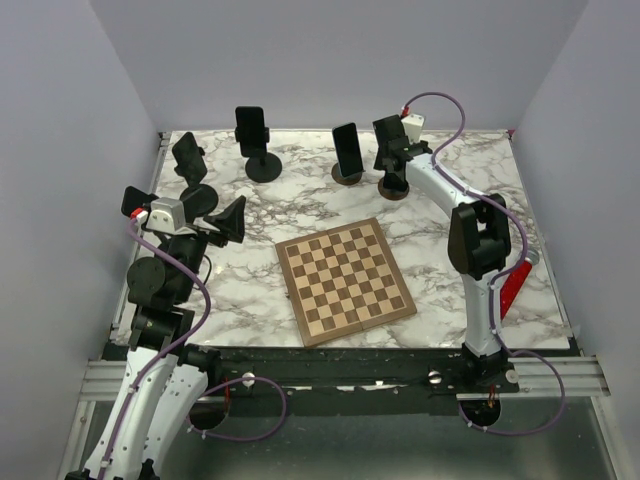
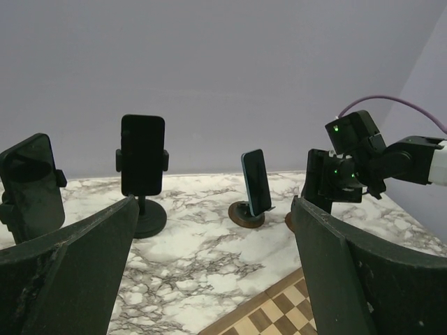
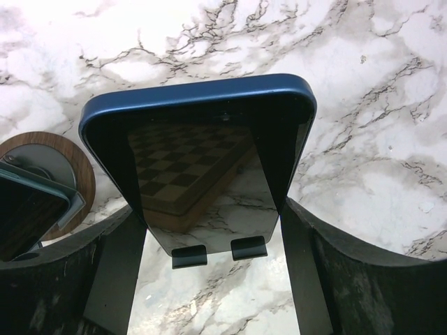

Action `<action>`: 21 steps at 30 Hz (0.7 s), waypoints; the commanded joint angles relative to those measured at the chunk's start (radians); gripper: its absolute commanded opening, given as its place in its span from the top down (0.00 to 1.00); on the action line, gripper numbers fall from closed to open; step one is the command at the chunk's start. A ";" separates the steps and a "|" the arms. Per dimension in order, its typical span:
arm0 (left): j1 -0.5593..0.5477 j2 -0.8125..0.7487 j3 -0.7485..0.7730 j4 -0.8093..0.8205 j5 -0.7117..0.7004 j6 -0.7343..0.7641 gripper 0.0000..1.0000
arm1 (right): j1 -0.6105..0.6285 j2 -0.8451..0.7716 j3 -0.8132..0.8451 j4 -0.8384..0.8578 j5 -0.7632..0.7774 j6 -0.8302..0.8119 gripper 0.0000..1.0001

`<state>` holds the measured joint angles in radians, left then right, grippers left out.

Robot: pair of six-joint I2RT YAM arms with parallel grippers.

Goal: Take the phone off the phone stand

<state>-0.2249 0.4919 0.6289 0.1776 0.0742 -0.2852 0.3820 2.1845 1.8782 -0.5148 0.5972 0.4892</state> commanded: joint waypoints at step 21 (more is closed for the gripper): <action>-0.013 0.004 0.018 0.000 0.031 -0.008 0.01 | -0.011 -0.212 0.014 -0.033 -0.068 0.003 0.59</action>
<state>-0.2314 0.4969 0.6289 0.1776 0.0837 -0.2855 0.3813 2.0926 1.8782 -0.5278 0.5610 0.4713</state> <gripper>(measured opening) 0.987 0.786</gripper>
